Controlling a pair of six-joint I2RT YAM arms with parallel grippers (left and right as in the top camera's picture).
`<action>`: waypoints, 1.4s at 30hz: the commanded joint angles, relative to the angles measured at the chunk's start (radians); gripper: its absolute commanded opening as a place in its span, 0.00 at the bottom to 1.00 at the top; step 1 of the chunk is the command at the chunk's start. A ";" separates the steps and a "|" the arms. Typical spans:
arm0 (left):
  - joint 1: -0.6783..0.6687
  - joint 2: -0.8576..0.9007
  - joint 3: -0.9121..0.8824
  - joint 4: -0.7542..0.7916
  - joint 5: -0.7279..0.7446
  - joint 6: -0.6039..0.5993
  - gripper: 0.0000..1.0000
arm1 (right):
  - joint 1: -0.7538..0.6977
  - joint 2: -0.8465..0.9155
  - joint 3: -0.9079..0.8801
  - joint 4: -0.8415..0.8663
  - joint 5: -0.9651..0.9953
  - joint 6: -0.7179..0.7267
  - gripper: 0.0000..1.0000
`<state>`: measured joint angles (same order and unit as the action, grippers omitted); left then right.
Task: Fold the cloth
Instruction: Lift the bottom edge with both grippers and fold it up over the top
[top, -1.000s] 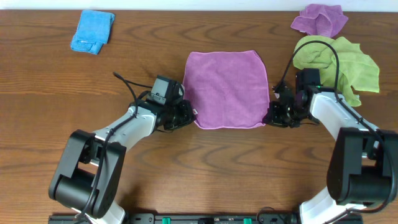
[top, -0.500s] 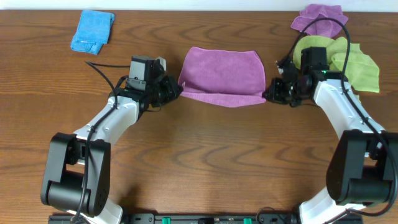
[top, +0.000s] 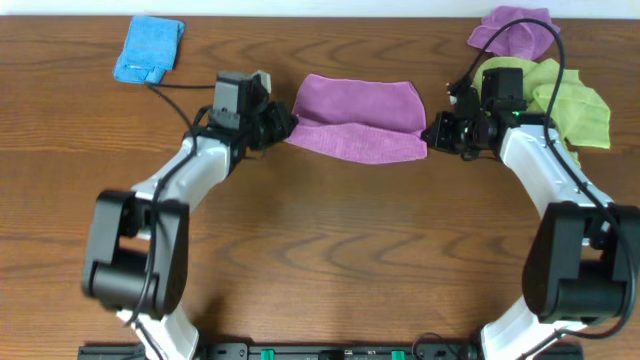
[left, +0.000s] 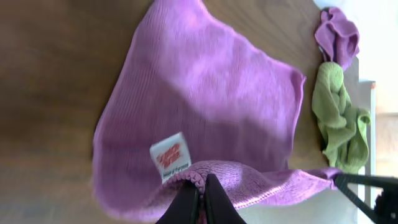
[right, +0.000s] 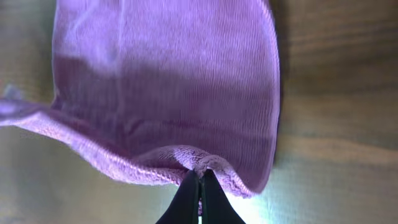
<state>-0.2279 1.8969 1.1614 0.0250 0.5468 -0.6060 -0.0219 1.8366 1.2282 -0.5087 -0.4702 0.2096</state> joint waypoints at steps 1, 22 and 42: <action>0.006 0.085 0.114 -0.006 0.023 0.025 0.06 | 0.011 0.016 0.023 0.036 0.003 0.047 0.01; 0.086 0.454 0.618 -0.080 0.127 0.044 0.06 | 0.036 0.338 0.439 0.064 0.002 0.138 0.02; 0.095 0.454 0.618 -0.241 0.175 0.174 0.06 | 0.042 0.336 0.439 -0.173 0.081 0.107 0.02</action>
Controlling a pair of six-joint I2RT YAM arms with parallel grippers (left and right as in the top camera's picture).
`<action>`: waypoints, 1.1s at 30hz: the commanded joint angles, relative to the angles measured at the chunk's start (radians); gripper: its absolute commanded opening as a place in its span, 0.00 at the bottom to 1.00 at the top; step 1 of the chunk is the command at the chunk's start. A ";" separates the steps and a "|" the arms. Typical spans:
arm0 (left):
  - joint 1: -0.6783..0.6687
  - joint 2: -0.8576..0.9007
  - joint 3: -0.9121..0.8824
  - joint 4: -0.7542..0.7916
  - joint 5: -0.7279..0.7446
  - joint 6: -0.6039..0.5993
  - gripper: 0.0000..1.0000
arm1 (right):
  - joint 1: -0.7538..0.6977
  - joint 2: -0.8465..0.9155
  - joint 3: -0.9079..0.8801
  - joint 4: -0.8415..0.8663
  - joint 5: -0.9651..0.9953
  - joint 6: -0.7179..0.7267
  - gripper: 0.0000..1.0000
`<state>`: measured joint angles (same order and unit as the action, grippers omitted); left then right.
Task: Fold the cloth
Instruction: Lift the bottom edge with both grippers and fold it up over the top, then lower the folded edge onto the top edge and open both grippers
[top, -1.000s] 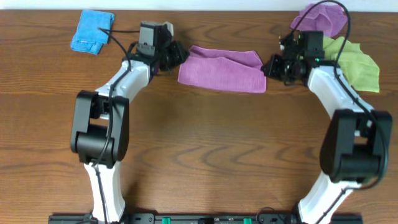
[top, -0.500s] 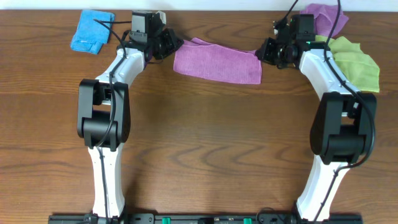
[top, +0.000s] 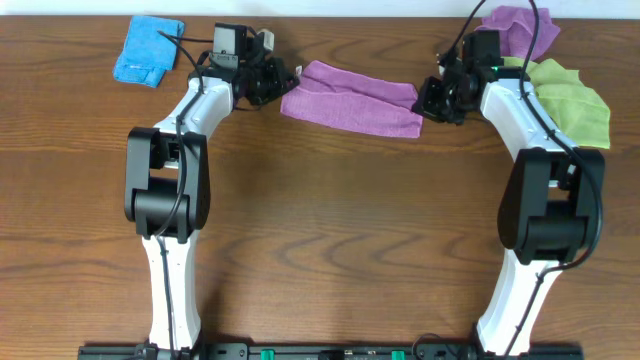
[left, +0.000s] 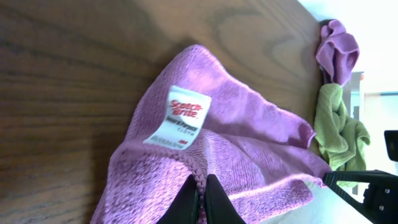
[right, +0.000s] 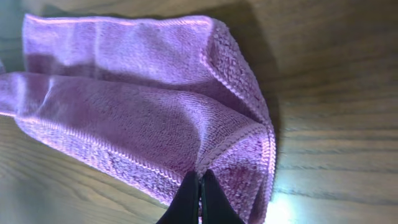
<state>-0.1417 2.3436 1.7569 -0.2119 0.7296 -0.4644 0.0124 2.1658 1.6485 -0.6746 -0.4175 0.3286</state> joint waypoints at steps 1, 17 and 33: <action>0.011 0.007 0.023 -0.004 -0.008 0.032 0.06 | 0.008 0.007 0.018 -0.008 0.029 -0.012 0.02; 0.017 0.007 0.026 -0.005 -0.003 0.073 0.06 | 0.008 0.007 0.019 -0.018 0.047 -0.012 0.02; 0.021 -0.011 0.026 -0.028 0.068 0.128 0.73 | 0.007 -0.004 0.021 -0.078 0.044 -0.057 0.73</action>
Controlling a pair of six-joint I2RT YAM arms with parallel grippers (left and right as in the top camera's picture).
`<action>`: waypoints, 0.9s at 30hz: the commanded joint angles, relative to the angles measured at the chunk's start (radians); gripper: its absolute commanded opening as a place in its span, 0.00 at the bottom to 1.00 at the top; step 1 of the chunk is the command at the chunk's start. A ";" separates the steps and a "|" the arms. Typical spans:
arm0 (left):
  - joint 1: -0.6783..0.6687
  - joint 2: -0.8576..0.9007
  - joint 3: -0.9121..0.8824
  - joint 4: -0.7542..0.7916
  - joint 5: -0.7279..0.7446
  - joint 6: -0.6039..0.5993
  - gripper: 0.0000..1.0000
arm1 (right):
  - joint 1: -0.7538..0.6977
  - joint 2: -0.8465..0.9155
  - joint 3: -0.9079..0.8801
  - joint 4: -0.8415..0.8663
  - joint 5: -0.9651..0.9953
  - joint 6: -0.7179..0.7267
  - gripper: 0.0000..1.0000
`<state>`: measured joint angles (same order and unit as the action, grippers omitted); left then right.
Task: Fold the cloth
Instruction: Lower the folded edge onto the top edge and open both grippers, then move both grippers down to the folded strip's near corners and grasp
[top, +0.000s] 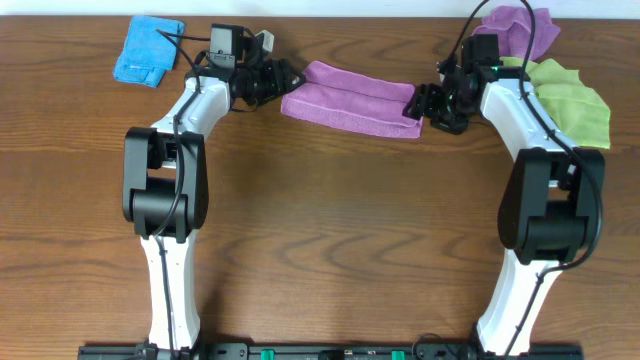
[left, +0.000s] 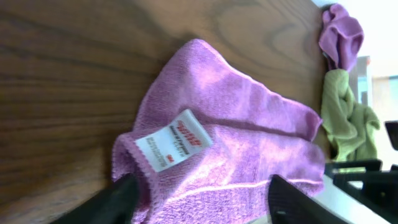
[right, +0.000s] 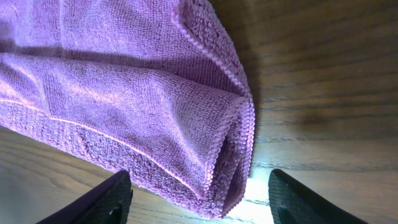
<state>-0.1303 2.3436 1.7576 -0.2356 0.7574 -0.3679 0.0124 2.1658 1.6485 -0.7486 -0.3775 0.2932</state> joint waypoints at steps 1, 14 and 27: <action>0.010 -0.017 0.026 -0.005 0.048 0.032 0.73 | 0.006 -0.011 0.021 -0.003 0.004 -0.022 0.73; -0.014 -0.174 0.026 -0.111 -0.118 0.233 0.73 | 0.008 -0.132 0.028 0.002 0.007 -0.093 0.74; -0.016 -0.093 0.025 -0.203 -0.122 0.230 0.73 | 0.009 -0.074 0.024 -0.031 -0.066 -0.134 0.51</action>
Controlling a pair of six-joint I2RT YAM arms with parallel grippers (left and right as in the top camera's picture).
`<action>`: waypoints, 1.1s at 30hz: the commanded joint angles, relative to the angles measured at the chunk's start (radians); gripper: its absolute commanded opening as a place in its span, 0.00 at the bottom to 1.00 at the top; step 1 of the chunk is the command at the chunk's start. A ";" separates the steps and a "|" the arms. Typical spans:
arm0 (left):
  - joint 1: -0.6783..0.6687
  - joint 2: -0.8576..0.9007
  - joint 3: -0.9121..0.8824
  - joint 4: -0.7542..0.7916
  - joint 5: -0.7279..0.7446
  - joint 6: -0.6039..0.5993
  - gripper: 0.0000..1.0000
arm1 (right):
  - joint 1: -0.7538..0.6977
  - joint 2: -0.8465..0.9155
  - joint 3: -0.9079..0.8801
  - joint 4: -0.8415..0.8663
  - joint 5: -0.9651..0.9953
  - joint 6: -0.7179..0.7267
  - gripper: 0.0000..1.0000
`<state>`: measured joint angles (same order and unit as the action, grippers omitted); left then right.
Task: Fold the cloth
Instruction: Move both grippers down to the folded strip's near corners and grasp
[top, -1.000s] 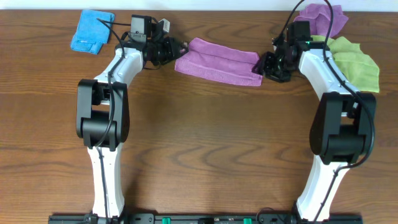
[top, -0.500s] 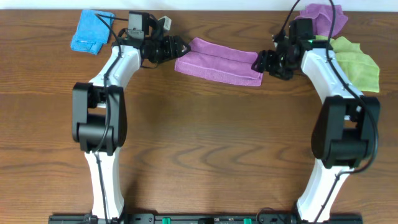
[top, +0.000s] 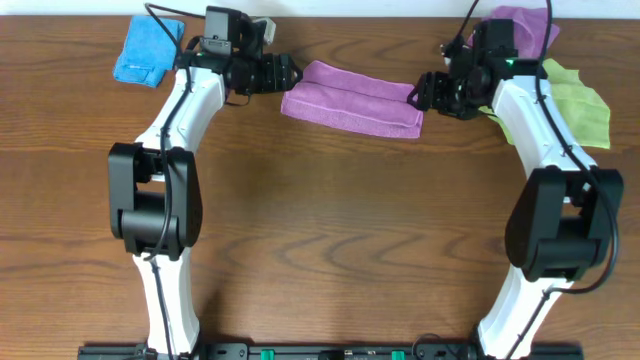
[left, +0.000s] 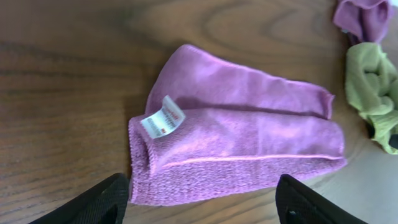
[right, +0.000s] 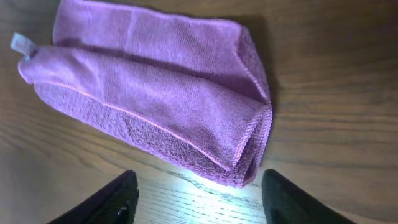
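Note:
The purple cloth (top: 350, 98) lies folded into a long strip at the back of the wooden table, its white tag (left: 163, 117) at the left end. My left gripper (top: 285, 73) hovers open just off the cloth's left end, nothing between its fingers (left: 93, 202). My right gripper (top: 428, 92) is open beside the cloth's right end (right: 249, 149), fingers (right: 109, 202) apart over bare wood. In the left wrist view the cloth (left: 236, 152) shows two stacked layers.
A folded blue cloth (top: 147, 48) lies at the back left corner. A crumpled green cloth (top: 575, 100) and another purple cloth (top: 515, 25) sit at the back right, close behind my right arm. Cables trail from both wrists.
Both grippers, open as before, have drawn back and higher from the cloth's ends. The cloth lies folded in the same place.
Both grippers were shut on the near corners of the spread purple cloth, lifted over it. Then they held those corners at the far edge, the cloth doubled over. Later both were open with the cloth lying folded, and now they stand farther off.

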<state>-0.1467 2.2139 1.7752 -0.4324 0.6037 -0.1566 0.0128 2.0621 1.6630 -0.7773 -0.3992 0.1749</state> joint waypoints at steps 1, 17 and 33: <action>-0.001 0.036 0.008 -0.008 0.058 0.019 0.63 | 0.011 0.032 0.010 -0.002 -0.055 -0.016 0.31; -0.190 0.040 0.008 0.048 -0.626 0.068 0.06 | 0.164 0.051 0.010 0.048 0.373 0.031 0.02; -0.200 0.134 0.008 0.190 -0.546 0.067 0.06 | 0.164 0.135 0.010 0.097 0.384 0.102 0.01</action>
<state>-0.3481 2.3333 1.7752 -0.2543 0.0277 -0.1028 0.1776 2.1651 1.6627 -0.6827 -0.0280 0.2489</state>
